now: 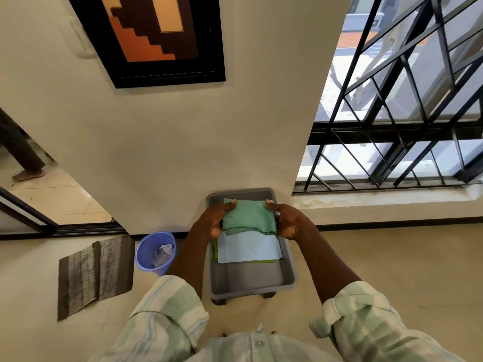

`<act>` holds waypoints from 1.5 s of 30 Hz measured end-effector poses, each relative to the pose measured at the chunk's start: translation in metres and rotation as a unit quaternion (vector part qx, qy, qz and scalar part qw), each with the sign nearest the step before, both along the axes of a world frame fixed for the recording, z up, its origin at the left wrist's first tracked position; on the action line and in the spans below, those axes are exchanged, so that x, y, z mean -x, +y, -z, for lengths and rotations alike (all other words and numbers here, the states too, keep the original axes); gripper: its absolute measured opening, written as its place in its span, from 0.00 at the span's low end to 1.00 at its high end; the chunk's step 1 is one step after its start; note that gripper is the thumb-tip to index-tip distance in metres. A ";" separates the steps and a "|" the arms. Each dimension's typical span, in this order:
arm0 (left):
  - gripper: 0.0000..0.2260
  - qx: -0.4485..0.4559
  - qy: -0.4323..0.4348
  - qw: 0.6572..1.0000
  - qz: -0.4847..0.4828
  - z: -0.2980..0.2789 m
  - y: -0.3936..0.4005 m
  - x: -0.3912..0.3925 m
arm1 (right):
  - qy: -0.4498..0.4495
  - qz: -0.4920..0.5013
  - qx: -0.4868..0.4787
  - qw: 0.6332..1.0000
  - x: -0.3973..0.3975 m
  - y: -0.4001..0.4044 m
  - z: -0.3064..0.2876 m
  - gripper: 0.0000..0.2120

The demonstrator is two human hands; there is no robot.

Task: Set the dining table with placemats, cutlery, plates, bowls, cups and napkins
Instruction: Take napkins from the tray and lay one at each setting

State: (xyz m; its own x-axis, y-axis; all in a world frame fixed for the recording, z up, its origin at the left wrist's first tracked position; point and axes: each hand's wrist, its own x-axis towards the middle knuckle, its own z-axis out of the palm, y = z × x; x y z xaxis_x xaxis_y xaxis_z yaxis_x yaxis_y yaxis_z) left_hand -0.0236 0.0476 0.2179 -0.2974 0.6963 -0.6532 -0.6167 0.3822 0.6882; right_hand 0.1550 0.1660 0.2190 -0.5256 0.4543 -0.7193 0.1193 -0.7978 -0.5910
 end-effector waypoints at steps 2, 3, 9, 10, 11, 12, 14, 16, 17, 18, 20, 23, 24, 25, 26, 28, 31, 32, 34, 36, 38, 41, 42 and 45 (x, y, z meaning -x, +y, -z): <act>0.13 -0.018 -0.026 0.999 0.024 -0.003 -0.002 0.002 | 0.001 -0.028 -0.017 0.999 -0.003 0.001 -0.003 0.23; 0.13 -0.027 -0.036 0.998 0.033 -0.004 -0.002 0.004 | 0.005 -0.038 -0.028 0.999 -0.004 0.002 -0.004 0.24; 0.17 -0.055 0.031 0.998 0.015 -0.004 0.003 0.009 | 0.037 -0.001 -0.063 0.997 -0.004 0.010 -0.009 0.23; 0.17 -0.062 0.041 0.997 0.014 -0.005 0.005 0.009 | 0.045 0.015 -0.069 0.996 -0.003 0.013 -0.010 0.22; 0.17 -0.068 0.051 0.996 0.012 -0.005 0.007 0.009 | 0.055 0.029 -0.077 0.995 -0.002 0.015 -0.012 0.21; 0.18 -0.073 0.067 0.995 0.010 -0.007 0.010 0.007 | 0.065 0.042 -0.088 0.993 -0.002 0.016 -0.014 0.19; 0.15 -0.076 0.125 0.989 -0.004 -0.011 0.016 0.003 | 0.080 0.061 -0.116 0.988 -0.002 0.019 -0.017 0.17; 0.13 -0.086 0.156 0.984 -0.031 -0.016 0.021 -0.002 | 0.090 0.092 -0.134 0.983 -0.003 0.024 -0.016 0.17; 0.19 -0.102 0.162 0.981 -0.037 -0.017 0.025 -0.003 | 0.099 0.105 -0.137 0.980 -0.004 0.028 -0.014 0.18; 0.23 -0.118 0.168 0.978 -0.034 -0.019 0.028 -0.005 | 0.113 0.108 -0.141 0.978 -0.005 0.031 -0.012 0.20; 0.24 -0.135 0.177 0.975 -0.025 -0.022 0.034 -0.010 | 0.133 0.104 -0.141 0.975 -0.008 0.037 -0.010 0.21; 0.24 -0.162 0.155 0.975 -0.008 -0.022 0.048 -0.015 | 0.150 0.132 -0.123 0.972 -0.016 0.047 -0.008 0.19; 0.23 -0.178 0.136 0.975 -0.003 -0.021 0.052 -0.017 | 0.162 0.152 -0.112 0.968 -0.020 0.053 -0.007 0.17; 0.22 -0.189 0.109 0.976 -0.002 -0.018 0.056 -0.018 | 0.176 0.168 -0.100 0.965 -0.024 0.058 -0.006 0.15; 0.20 -0.197 0.081 0.977 -0.004 -0.018 0.060 -0.019 | 0.181 0.172 -0.093 0.964 -0.027 0.062 -0.006 0.13; 0.17 -0.199 0.061 0.978 -0.009 -0.016 0.070 -0.023 | 0.159 0.157 -0.098 0.970 -0.033 0.069 -0.006 0.10; 0.09 -0.178 0.111 0.978 0.025 -0.010 0.089 -0.031 | 0.129 0.136 -0.136 0.973 -0.040 0.080 -0.004 0.15; 0.07 -0.168 0.120 0.977 0.048 -0.007 0.095 -0.033 | 0.126 0.147 -0.139 0.971 -0.042 0.083 -0.001 0.17; 0.12 -0.147 0.107 0.977 0.114 -0.001 0.108 -0.033 | 0.111 0.184 -0.148 0.966 -0.045 0.088 0.005 0.17; 0.14 -0.127 0.091 0.971 0.180 0.002 0.120 -0.037 | 0.083 0.210 -0.171 0.959 -0.050 0.089 0.010 0.13; 0.12 -0.119 0.071 0.961 0.238 0.004 0.132 -0.046 | 0.055 0.217 -0.208 0.952 -0.056 0.086 0.011 0.08; 0.13 -0.098 0.069 0.944 0.308 0.007 0.151 -0.060 | 0.005 0.221 -0.252 0.942 -0.060 0.080 0.011 0.07; 0.13 -0.090 0.085 0.937 0.325 0.008 0.157 -0.063 | -0.016 0.235 -0.261 0.936 -0.061 0.078 0.013 0.07; 0.15 -0.073 0.124 0.927 0.346 0.015 0.170 -0.065 | -0.060 0.286 -0.250 0.923 -0.067 0.070 0.015 0.06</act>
State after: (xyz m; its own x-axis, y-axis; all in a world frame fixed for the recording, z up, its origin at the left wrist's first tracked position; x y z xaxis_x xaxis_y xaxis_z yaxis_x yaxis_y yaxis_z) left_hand 0.0413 0.2172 0.2032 0.1257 0.8521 -0.5081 -0.0748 0.5188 0.8516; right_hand 0.2224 0.2356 0.2040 -0.0269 0.9236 -0.3825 -0.1475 -0.3821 -0.9123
